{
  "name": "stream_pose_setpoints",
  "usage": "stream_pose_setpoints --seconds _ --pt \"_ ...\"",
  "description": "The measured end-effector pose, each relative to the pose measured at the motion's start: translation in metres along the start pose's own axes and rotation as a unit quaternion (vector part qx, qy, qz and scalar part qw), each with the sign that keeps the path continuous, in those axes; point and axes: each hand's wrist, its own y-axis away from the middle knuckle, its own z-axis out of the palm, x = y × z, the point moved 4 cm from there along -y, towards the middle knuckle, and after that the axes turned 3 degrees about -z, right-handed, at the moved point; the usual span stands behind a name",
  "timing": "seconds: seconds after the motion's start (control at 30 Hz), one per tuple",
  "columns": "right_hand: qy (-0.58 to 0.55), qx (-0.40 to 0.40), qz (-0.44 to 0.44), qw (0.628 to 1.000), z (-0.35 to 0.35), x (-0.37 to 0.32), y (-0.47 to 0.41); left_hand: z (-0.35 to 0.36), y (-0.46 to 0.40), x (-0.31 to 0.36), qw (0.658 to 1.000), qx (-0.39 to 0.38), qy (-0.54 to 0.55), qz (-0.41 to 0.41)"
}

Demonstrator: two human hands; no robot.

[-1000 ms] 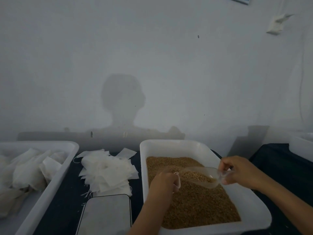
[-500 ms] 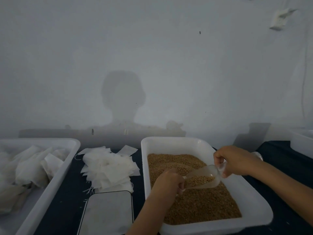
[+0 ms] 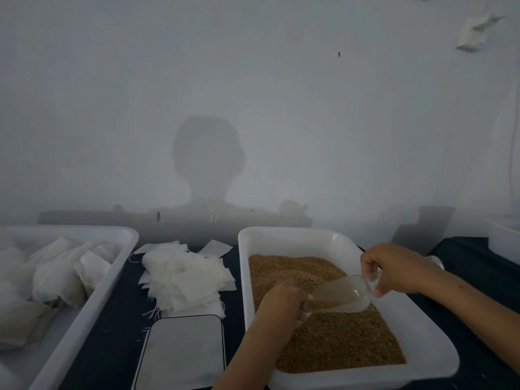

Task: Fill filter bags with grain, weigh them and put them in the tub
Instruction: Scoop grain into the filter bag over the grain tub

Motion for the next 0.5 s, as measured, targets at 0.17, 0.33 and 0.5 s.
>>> stream_pose_setpoints --seconds 0.17,0.33,0.5 --pt "-0.121 -0.012 0.007 0.993 0.011 0.010 0.007 -0.007 0.004 0.000 0.997 0.052 0.046 -0.027" --pt "-0.229 -0.003 0.047 0.972 0.035 0.016 0.010 -0.011 0.000 -0.011 0.976 0.061 0.177 -0.109" --pt "-0.218 0.034 0.058 0.974 0.060 0.002 -0.007 -0.020 0.001 -0.015 0.950 0.091 0.261 -0.141"
